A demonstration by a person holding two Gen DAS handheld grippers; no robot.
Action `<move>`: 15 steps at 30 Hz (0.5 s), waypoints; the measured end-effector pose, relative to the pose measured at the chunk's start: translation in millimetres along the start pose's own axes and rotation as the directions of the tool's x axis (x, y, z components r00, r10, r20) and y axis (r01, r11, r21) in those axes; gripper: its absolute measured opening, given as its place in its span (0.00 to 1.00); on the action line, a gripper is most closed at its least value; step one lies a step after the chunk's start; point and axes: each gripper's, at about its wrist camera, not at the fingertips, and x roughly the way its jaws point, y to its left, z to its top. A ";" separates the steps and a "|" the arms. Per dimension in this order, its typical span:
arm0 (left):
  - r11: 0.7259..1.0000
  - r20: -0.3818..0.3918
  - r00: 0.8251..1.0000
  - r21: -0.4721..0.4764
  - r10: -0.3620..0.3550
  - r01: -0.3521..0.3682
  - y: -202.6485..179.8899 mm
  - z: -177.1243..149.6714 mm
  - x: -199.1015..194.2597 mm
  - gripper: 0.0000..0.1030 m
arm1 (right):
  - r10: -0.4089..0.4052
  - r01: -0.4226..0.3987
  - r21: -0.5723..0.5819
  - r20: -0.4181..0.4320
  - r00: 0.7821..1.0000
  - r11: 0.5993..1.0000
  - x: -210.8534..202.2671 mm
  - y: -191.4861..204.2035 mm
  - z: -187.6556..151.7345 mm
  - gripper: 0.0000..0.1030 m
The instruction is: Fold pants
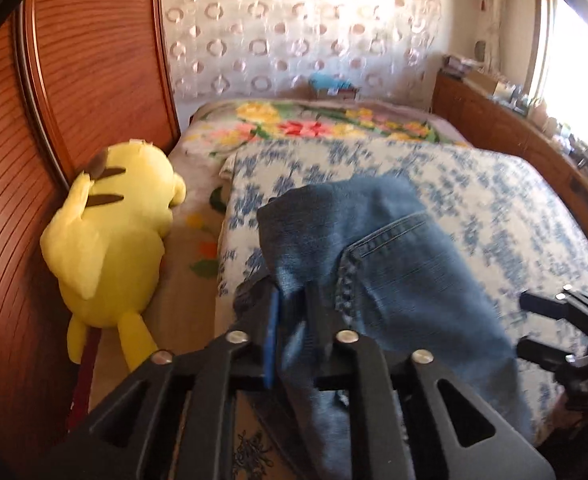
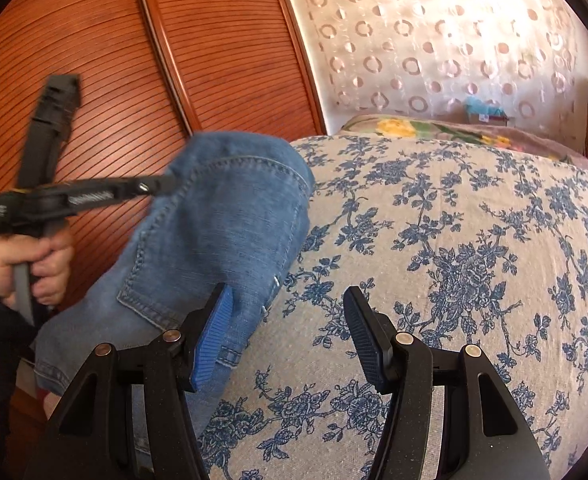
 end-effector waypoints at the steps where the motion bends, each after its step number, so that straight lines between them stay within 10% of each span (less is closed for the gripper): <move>1: 1.000 0.005 1.000 -0.006 -0.004 0.004 0.9 -1.5 -0.8 0.17 | -0.001 0.001 -0.003 -0.001 1.000 1.000 -0.3 1.0 -0.5 0.57; 5: 0.999 0.036 0.999 -0.041 -0.016 0.017 6.2 -11.2 -15.8 0.44 | -0.001 0.001 -0.010 -0.011 1.000 1.000 0.3 3.1 -0.1 0.57; 15: 0.992 0.004 0.996 -0.089 -0.087 0.087 12.4 -36.0 -9.3 0.61 | 0.001 -0.008 -0.096 -0.076 0.997 0.995 8.3 7.4 37.9 0.62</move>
